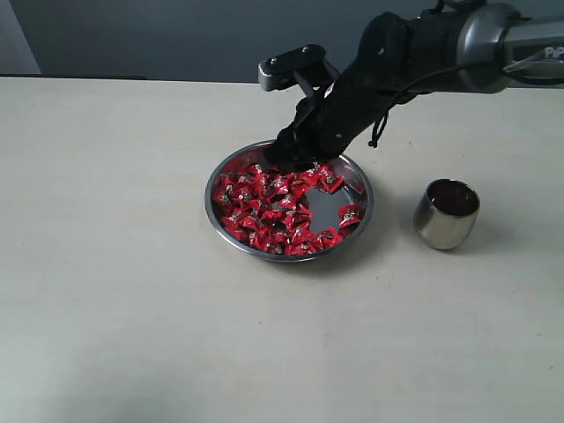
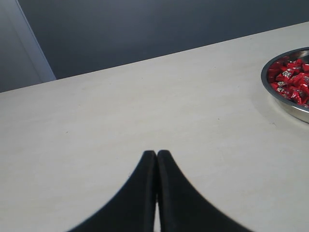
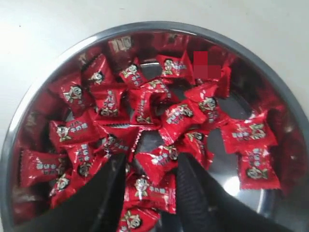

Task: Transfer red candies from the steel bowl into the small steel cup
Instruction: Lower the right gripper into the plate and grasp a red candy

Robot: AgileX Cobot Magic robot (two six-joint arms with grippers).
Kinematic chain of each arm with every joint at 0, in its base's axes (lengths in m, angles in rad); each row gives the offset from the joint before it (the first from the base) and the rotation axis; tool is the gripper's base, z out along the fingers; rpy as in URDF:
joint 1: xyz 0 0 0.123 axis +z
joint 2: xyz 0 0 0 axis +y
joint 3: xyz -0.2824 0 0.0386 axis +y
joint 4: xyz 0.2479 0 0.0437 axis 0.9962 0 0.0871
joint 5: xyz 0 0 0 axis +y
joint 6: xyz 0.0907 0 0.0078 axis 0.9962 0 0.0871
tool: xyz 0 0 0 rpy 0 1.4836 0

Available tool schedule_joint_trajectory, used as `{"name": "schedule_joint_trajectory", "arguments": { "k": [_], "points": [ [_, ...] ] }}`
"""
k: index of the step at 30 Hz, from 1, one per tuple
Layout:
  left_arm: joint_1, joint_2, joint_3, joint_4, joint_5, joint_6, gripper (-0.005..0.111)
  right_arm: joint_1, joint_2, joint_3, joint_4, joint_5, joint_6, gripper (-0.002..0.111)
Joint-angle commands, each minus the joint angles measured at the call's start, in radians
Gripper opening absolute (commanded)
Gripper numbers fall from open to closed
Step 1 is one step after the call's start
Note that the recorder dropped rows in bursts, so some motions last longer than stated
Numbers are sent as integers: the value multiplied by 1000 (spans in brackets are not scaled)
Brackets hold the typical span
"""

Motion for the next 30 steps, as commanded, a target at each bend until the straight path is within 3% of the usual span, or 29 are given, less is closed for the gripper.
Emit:
{"name": "schedule_joint_trajectory", "arguments": {
  "k": [1,18,25,30],
  "points": [
    [0,-4,-1,3,-7,-5,0,22,53,-57,-13,33,-9,36],
    [0,-4,-1,3,-7,-5,0,4,186,-172,-313,51,205,36],
    [0,-4,-1,3,-7,-5,0,4,186,-172,-652,99,428,36],
    [0,-4,-1,3,-7,-5,0,4,186,-172,-665,93,435,36]
  ]
}}
